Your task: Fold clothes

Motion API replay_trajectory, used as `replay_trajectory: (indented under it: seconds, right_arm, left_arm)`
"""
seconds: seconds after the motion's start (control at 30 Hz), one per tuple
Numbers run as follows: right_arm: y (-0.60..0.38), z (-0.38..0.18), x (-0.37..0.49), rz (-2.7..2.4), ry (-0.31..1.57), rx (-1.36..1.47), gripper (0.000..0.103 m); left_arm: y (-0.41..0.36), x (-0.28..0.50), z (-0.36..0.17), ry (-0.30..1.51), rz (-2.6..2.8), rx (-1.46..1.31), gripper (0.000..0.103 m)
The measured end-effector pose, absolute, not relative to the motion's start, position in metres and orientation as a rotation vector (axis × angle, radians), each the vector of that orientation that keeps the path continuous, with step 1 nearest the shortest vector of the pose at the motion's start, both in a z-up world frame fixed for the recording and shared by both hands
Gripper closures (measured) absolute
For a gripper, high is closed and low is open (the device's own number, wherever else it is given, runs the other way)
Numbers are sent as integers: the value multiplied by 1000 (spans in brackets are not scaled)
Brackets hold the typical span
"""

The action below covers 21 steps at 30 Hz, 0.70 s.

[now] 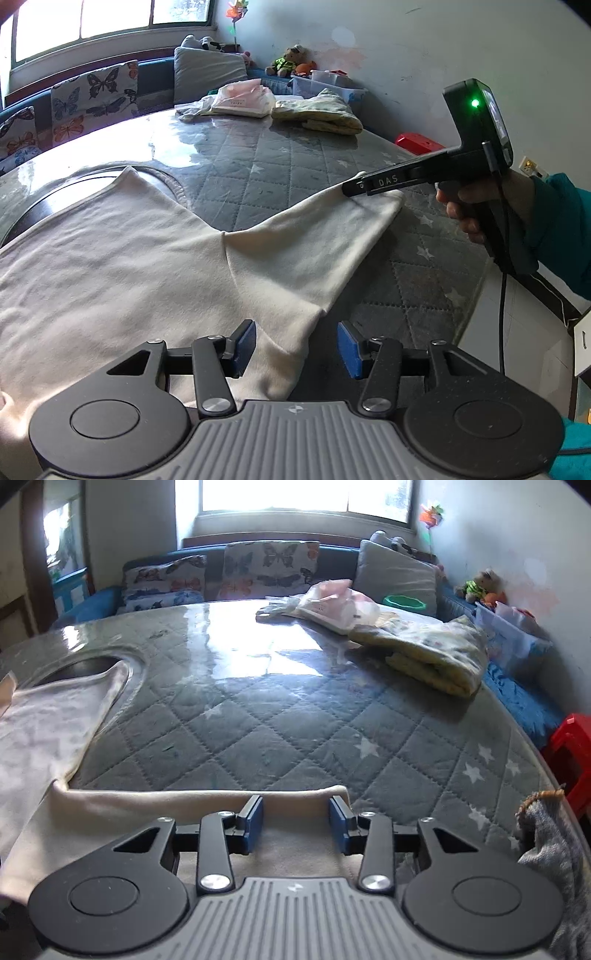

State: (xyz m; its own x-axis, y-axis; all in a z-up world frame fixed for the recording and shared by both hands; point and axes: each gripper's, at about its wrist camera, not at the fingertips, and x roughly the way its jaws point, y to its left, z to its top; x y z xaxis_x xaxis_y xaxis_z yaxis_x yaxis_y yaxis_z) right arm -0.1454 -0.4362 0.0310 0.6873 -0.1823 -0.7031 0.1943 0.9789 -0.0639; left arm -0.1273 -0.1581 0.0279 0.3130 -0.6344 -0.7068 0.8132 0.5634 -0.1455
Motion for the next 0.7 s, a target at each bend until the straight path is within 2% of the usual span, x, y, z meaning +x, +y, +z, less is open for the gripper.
replay_trajectory:
  seconds: [0.03, 0.1, 0.23, 0.3, 0.5, 0.57, 0.7]
  right_arm:
    - [-431, 34, -148, -193, 782, -8, 58]
    - [-420, 37, -152, -124, 777, -33, 43]
    - [-408, 30, -162, -66, 825, -60, 43]
    - [-412, 25, -166, -73, 837, -42, 39]
    - [-446, 24, -161, -172, 827, 4, 36]
    - [-454, 23, -156, -210, 823, 9, 31]
    - [-453, 26, -150, -216, 827, 8, 34]
  left_arm:
    - [-156, -129, 29, 796, -974, 256, 50]
    - [-155, -131, 28, 793, -987, 261, 50]
    - [-154, -133, 23, 807, -991, 269, 50]
    - [-154, -134, 21, 814, -1002, 269, 49]
    - [-153, -138, 15, 830, -1022, 276, 45]
    - [-152, -139, 16, 831, -1021, 271, 44]
    - [-141, -136, 26, 812, -996, 245, 44]
